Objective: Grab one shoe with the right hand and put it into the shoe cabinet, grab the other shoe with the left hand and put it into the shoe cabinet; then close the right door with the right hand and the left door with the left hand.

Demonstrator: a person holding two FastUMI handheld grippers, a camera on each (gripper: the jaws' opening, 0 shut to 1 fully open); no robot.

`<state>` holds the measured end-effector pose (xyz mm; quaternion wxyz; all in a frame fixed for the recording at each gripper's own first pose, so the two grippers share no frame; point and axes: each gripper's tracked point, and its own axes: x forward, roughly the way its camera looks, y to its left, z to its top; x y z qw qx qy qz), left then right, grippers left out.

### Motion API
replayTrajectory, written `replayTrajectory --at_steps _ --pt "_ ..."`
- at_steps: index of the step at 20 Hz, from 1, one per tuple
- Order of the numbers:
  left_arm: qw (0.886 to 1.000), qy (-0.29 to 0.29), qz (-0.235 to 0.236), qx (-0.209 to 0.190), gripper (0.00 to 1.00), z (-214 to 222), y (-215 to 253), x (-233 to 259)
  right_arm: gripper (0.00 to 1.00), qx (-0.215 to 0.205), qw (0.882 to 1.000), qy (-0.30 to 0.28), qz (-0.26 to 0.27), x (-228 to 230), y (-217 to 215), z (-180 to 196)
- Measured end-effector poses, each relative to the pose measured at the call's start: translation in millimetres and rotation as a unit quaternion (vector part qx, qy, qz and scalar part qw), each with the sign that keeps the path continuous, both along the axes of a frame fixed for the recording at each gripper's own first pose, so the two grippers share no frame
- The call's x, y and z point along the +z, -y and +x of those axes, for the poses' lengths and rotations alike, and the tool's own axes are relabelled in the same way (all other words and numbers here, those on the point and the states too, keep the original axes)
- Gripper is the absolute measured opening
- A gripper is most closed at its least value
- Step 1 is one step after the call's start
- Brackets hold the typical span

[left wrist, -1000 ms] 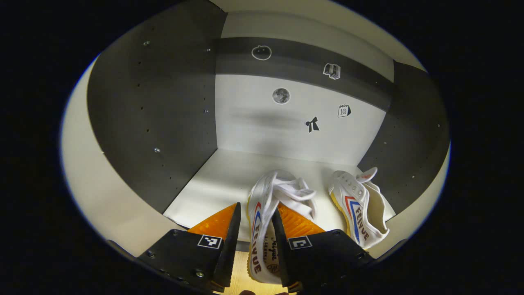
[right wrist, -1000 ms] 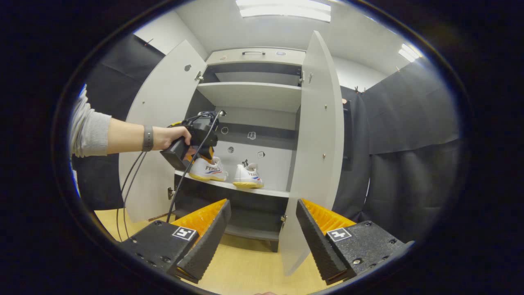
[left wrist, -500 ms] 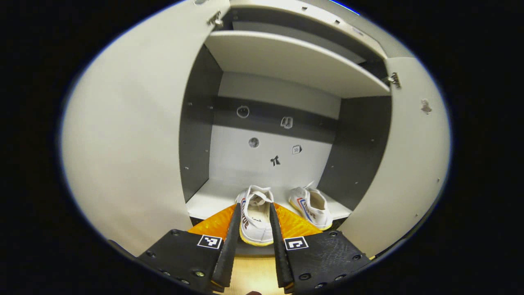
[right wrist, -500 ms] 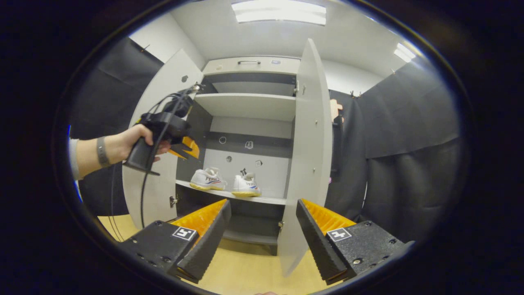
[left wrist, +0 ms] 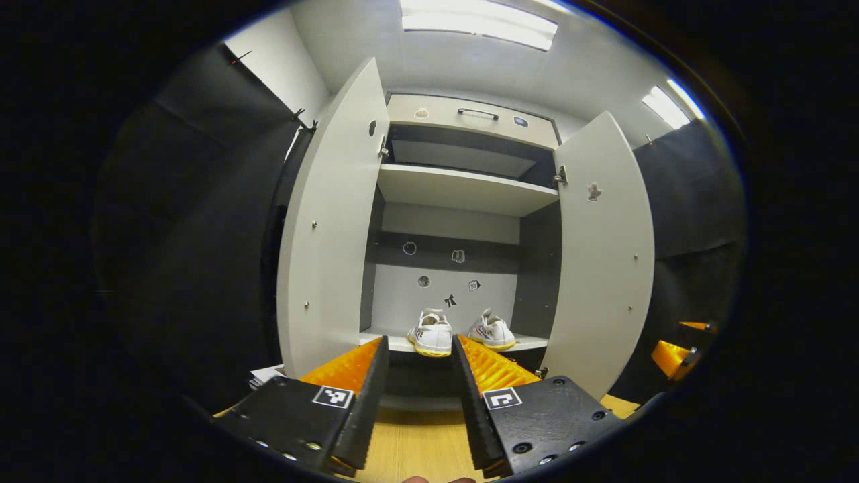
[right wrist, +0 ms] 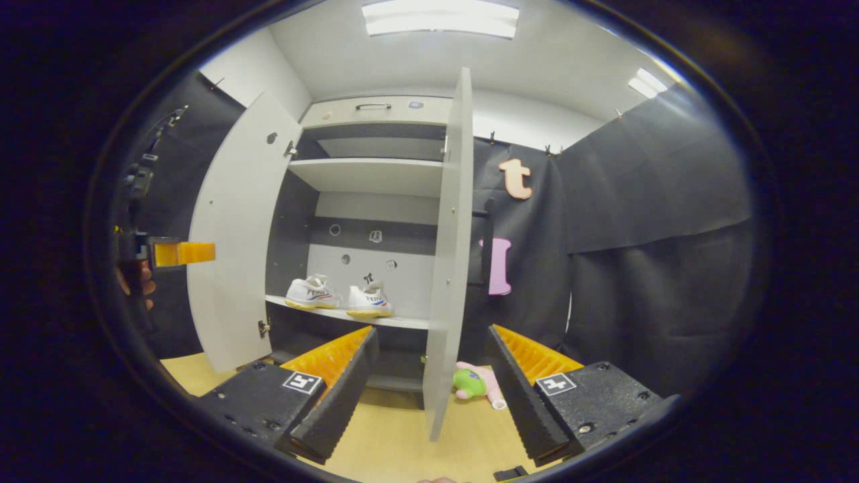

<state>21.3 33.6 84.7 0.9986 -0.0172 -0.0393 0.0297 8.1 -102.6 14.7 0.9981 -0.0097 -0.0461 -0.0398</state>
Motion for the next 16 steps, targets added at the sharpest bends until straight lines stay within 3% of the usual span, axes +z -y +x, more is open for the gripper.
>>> replayTrajectory --at_steps 1,3,6,10,16 --pt "1.000 -0.003 0.007 0.000 0.60 -12 2 -2 1.00 -0.006 1.000 0.000 0.004 2 6 -2" --pt "1.000 -0.011 0.014 -0.003 0.61 -28 7 -9 1.00 -0.014 1.000 0.001 0.010 8 17 -3" --pt "1.000 -0.004 0.021 0.001 0.76 -46 7 -12 1.00 -0.031 0.999 0.008 0.020 17 35 -2" --pt "1.000 -0.011 0.003 -0.005 0.81 -57 12 -20 1.00 -0.051 0.998 0.014 0.017 33 68 12" --pt "0.999 0.009 0.052 0.012 0.81 -71 9 -20 1.00 -0.082 0.996 0.022 0.038 74 139 68"
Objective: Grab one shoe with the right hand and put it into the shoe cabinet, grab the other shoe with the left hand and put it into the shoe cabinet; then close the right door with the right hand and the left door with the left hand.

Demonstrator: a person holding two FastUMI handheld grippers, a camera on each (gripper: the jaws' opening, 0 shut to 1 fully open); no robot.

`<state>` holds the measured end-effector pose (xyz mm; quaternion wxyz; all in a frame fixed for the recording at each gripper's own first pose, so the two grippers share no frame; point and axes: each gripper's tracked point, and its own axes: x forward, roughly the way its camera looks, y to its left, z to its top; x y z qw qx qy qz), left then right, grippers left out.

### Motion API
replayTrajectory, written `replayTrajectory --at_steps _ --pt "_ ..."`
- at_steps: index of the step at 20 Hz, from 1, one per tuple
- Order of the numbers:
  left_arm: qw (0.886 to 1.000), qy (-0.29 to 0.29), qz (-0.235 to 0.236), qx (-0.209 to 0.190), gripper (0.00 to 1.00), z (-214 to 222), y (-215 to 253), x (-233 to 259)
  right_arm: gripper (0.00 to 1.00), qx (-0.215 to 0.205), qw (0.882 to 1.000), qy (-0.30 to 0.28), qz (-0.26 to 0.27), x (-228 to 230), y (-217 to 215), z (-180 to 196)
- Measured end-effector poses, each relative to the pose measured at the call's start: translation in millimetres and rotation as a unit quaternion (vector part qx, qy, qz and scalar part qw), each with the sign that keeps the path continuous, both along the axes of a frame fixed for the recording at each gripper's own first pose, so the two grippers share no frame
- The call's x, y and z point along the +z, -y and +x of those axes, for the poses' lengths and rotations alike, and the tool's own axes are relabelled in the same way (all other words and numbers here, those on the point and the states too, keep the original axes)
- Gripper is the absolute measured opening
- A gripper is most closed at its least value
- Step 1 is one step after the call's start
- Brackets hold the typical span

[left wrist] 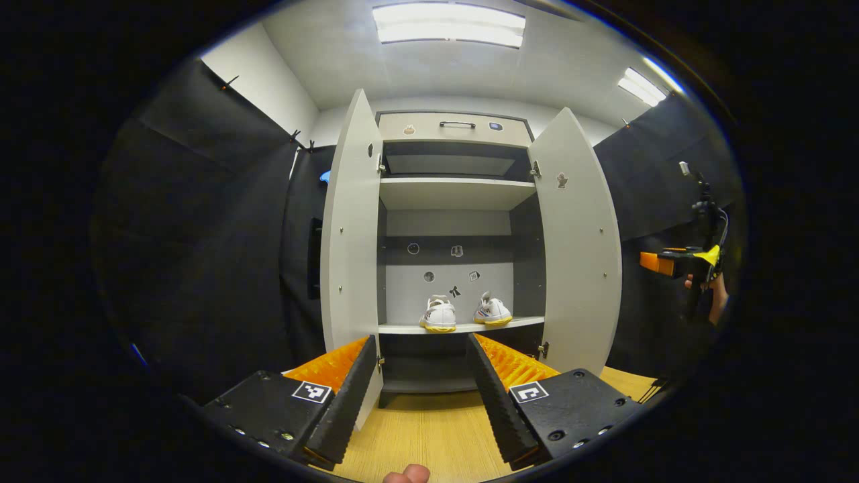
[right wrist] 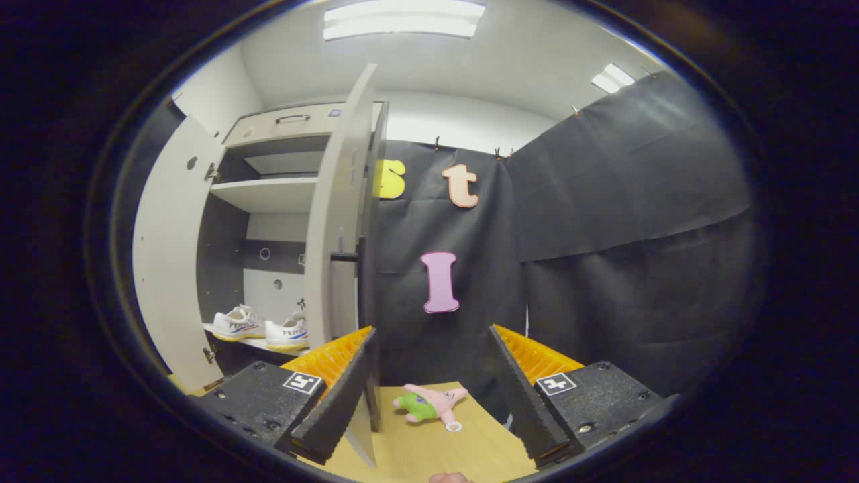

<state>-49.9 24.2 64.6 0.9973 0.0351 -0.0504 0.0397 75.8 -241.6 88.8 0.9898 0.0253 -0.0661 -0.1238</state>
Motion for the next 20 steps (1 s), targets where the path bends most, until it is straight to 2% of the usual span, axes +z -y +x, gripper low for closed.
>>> replayTrajectory --at_steps 4,9,17,20 --pt "1.000 -0.014 0.007 0.004 0.81 1 1 -11 1.00 0.002 1.000 -0.013 0.003 12 26 39" --pt "0.999 -0.040 -0.014 0.013 0.81 3 -9 -29 1.00 0.019 0.999 -0.026 0.011 12 20 66" --pt "0.998 -0.059 -0.006 0.028 0.81 9 -23 -42 0.98 0.031 0.999 -0.022 0.015 15 2 70" --pt "0.998 -0.058 -0.005 0.027 0.81 12 -23 -42 0.96 0.015 1.000 -0.023 0.005 16 -1 68"
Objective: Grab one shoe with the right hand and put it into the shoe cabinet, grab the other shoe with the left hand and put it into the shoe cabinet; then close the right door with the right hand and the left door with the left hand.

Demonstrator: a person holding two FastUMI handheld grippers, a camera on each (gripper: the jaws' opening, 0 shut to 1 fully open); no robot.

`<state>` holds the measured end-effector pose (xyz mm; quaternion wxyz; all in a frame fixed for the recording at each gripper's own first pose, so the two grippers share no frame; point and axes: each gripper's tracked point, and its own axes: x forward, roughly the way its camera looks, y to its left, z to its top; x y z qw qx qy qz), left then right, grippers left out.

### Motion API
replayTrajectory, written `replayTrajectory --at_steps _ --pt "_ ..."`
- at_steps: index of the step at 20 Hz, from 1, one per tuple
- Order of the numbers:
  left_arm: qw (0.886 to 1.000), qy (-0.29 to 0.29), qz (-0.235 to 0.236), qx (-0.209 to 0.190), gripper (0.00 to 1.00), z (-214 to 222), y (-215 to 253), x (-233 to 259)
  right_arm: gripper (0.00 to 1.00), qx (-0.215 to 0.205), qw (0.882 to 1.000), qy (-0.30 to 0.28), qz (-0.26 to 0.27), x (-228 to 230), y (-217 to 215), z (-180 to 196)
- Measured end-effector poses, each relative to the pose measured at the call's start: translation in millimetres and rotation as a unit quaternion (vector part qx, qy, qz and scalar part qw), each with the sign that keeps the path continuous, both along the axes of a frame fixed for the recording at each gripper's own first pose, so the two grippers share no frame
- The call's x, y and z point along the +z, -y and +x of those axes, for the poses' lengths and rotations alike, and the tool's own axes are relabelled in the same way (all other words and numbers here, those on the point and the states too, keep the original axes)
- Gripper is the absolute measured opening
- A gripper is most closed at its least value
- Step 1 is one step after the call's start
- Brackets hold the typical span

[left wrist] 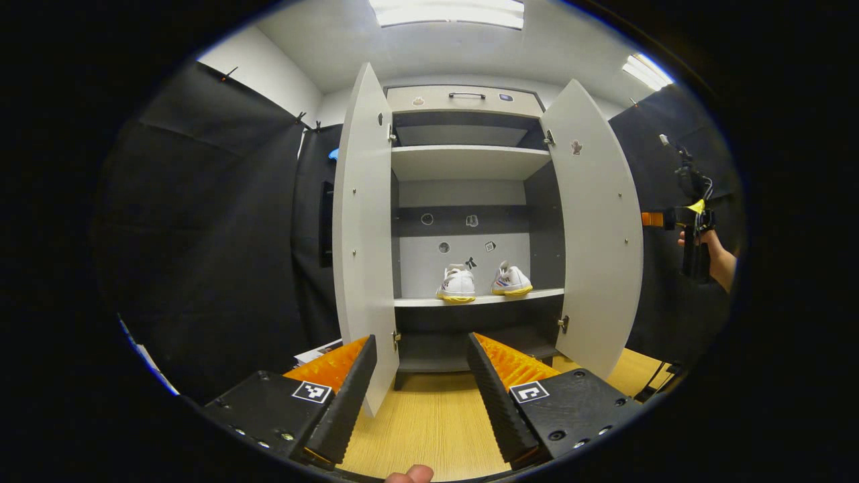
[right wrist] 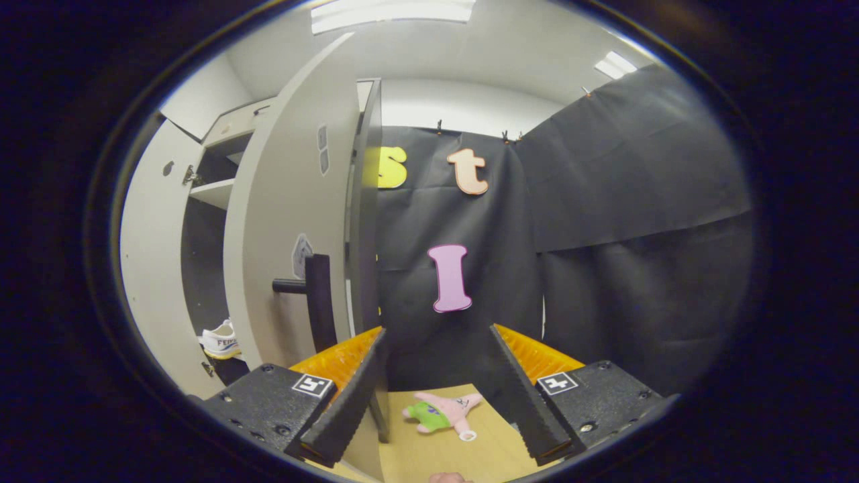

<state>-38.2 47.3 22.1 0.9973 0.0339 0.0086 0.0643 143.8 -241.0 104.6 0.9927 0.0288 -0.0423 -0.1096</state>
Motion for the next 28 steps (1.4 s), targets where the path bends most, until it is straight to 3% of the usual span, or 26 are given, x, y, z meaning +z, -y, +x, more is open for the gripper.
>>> replayTrajectory --at_steps 7,10,17,18,19,24,27,28 --pt "1.000 -0.001 0.004 -0.008 0.81 4 4 -1 0.95 0.030 0.999 0.009 -0.019 5 -47 -5" --pt "1.000 0.000 0.006 -0.009 0.81 3 4 1 0.96 0.050 0.999 0.009 -0.004 4 -70 -3" --pt "1.000 -0.001 0.014 -0.004 0.81 1 -1 1 0.96 0.102 0.995 0.012 -0.007 6 -125 15" --pt "1.000 -0.002 0.015 -0.005 0.81 -1 -1 0 0.92 0.102 0.995 0.009 -0.006 6 -129 18" --pt "1.000 -0.002 0.014 -0.006 0.81 0 0 0 0.96 0.105 0.994 0.004 -0.002 4 -132 19" --pt "1.000 -0.003 0.002 0.006 0.82 1 -14 4 0.97 0.088 0.996 0.015 0.012 -2 -133 -22" --pt "0.999 0.000 -0.002 0.037 0.85 0 -49 14 0.92 0.100 0.995 0.010 0.006 -14 -143 -61" --pt "0.999 0.003 0.002 0.052 0.85 0 -67 19 0.96 0.106 0.994 0.008 0.006 -19 -148 -73"
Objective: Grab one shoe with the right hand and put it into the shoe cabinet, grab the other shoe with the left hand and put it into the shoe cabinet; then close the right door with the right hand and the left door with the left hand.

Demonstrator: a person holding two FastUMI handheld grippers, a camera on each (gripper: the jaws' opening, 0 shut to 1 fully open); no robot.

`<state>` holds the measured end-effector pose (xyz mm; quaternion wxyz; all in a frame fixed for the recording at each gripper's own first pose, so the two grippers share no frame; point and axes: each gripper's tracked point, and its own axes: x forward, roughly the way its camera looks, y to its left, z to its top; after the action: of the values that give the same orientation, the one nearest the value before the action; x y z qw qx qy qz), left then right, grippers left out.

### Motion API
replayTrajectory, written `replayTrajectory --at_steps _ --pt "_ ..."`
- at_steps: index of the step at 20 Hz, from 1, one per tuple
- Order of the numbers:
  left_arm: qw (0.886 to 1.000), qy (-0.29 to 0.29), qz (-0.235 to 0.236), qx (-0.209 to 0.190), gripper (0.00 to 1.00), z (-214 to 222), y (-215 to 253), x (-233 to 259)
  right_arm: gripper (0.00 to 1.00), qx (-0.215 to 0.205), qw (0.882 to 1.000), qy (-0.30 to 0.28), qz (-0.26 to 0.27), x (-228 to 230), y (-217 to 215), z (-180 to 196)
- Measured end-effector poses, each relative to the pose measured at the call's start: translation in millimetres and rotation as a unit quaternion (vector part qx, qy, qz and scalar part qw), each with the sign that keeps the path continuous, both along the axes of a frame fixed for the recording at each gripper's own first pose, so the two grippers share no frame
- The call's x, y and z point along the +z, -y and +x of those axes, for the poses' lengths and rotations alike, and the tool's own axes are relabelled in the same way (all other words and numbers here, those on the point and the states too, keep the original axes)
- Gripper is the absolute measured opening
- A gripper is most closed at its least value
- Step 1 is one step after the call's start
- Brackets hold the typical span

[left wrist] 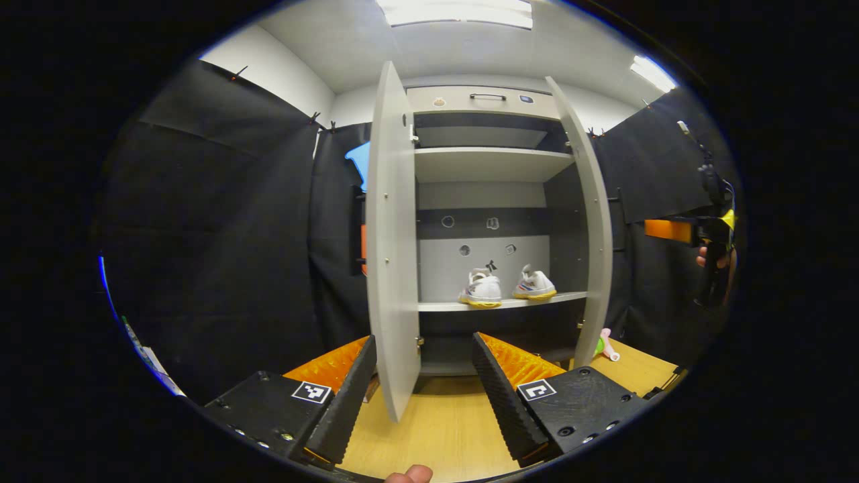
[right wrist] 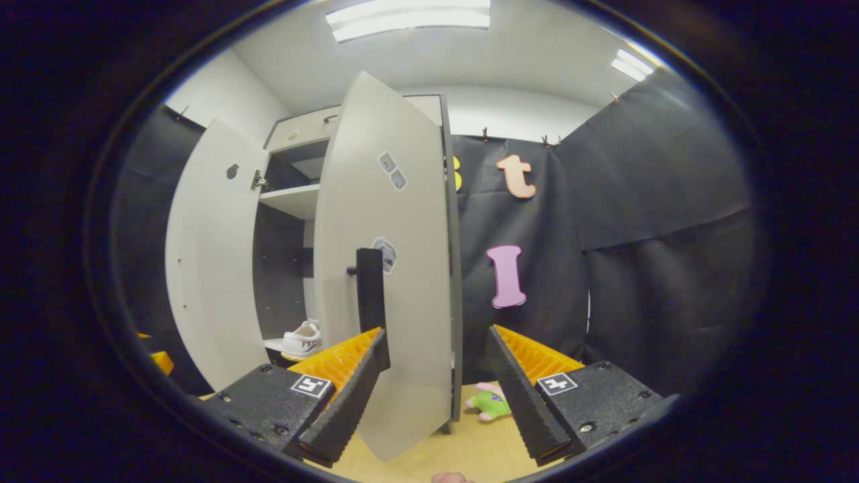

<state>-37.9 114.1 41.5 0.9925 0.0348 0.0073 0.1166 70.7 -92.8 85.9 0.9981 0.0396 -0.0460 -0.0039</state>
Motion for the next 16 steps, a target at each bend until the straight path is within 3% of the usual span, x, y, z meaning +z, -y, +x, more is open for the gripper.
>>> replayTrajectory --at_steps 6,8,9,10,16 --pt "0.996 0.009 0.011 0.089 0.85 14 -105 29 0.96 0.037 0.999 -0.024 0.006 -28 -28 -42" --pt "0.995 0.006 0.014 0.102 0.85 27 -132 33 0.97 0.046 0.999 -0.022 0.011 -31 -32 -46" --pt "0.994 0.000 0.014 0.108 0.85 36 -144 35 0.92 0.050 0.998 -0.024 0.011 -33 -35 -48" --pt "0.994 -0.008 0.010 0.111 0.85 47 -156 34 0.97 0.054 0.998 -0.025 0.012 -35 -37 -49" --pt "0.992 -0.023 -0.032 0.121 0.85 110 -197 37 0.97 0.059 0.998 -0.018 -0.001 -32 -41 -58"
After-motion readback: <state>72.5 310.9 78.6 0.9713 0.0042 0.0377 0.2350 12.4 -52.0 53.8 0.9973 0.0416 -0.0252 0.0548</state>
